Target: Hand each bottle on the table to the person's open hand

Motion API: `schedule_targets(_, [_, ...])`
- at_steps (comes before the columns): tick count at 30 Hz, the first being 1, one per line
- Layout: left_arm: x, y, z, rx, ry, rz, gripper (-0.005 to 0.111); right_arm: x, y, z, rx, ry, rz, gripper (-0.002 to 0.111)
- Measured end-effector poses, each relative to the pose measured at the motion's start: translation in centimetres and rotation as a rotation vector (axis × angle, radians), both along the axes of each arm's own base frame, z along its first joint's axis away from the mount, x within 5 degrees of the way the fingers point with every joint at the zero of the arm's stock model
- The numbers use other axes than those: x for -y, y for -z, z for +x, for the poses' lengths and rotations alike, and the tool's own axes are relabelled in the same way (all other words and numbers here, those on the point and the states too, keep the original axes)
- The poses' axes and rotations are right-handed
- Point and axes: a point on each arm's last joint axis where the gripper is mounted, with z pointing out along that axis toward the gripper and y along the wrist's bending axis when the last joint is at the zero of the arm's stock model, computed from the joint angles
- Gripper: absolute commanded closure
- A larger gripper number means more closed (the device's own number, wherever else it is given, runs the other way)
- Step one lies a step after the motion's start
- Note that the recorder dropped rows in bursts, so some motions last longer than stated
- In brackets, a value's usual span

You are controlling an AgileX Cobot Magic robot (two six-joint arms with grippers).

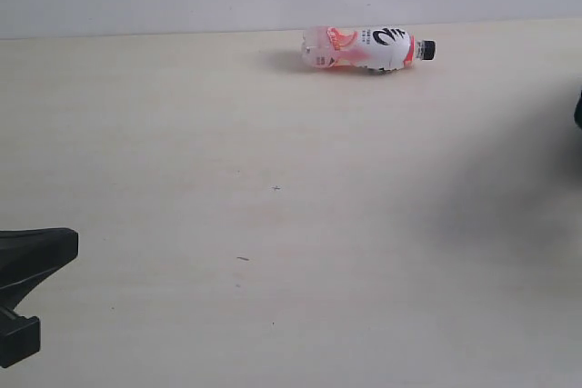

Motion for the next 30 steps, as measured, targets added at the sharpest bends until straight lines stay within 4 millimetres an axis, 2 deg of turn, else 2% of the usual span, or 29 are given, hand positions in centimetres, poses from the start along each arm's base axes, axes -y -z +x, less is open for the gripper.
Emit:
schedule_targets(4, [0.00,0.00,0.00,0.000,0.000,0.000,0.107,-0.06,-0.33,-0.60,-0.006,-0.027,0.019,0.011])
schedule_targets(30, [0.00,0.00,0.00,0.000,0.000,0.000,0.107,-0.05,-0.15,-0.70,-0.022,-0.047,-0.014,0.011])
